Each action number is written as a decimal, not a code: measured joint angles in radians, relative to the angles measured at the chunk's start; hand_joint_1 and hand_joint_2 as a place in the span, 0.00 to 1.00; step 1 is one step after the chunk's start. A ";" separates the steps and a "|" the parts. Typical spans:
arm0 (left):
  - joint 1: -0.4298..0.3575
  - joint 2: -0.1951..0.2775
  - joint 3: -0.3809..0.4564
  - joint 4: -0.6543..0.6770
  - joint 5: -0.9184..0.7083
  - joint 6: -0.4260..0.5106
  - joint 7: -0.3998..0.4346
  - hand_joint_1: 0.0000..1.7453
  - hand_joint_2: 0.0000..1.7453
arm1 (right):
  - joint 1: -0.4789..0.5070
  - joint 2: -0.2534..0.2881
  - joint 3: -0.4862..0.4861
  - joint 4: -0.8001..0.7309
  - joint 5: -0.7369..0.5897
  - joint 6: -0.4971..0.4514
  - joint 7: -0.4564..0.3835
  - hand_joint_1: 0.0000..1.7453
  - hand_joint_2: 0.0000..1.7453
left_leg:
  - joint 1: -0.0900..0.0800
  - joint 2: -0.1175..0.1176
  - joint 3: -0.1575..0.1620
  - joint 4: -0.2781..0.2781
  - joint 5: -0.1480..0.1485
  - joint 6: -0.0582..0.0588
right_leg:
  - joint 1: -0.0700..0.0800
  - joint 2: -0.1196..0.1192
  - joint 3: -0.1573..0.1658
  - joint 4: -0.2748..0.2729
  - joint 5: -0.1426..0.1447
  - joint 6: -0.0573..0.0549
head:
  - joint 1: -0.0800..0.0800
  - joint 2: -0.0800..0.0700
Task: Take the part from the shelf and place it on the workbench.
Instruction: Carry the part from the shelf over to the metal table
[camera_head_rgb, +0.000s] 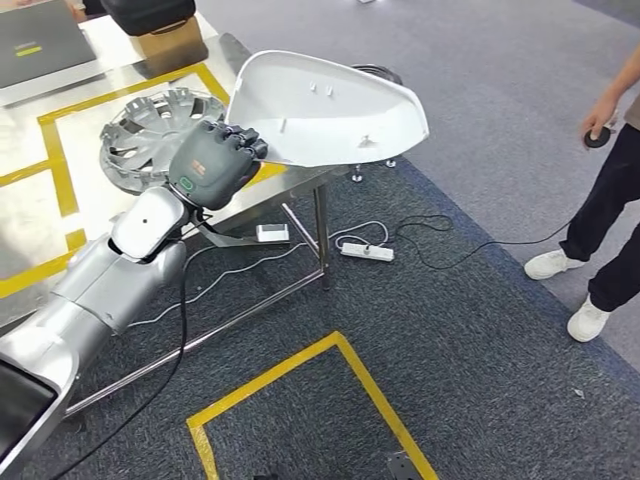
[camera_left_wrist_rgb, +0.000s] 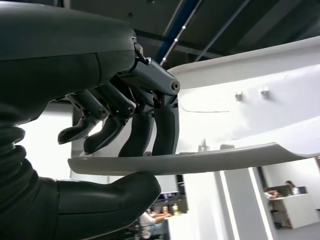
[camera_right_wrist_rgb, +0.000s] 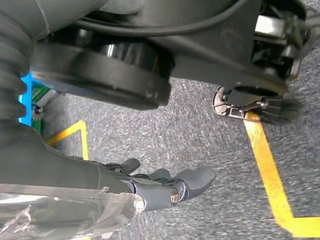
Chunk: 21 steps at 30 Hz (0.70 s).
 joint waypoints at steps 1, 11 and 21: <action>-0.002 0.000 0.000 0.000 0.000 -0.001 0.000 1.00 1.00 | -0.001 0.000 0.000 0.000 0.000 0.000 0.000 0.00 1.00 | -0.005 0.024 0.037 -0.063 0.031 0.006 | 0.004 -0.019 0.003 0.001 -0.003 0.003 | 0.000 0.000; -0.005 -0.002 0.000 0.000 0.000 -0.006 0.000 1.00 1.00 | -0.004 0.001 0.000 0.000 0.000 0.000 -0.001 0.00 1.00 | -0.002 -0.016 0.118 -0.222 0.082 0.047 | 0.010 0.016 -0.091 0.233 -0.135 0.044 | 0.011 0.000; -0.003 -0.004 -0.001 0.000 -0.002 -0.012 -0.002 1.00 1.00 | -0.003 0.003 0.000 0.000 0.002 0.000 0.002 0.00 1.00 | 0.011 -0.125 0.097 -0.205 0.087 0.006 | -0.011 0.095 -0.009 0.022 -0.011 0.031 | 0.014 0.000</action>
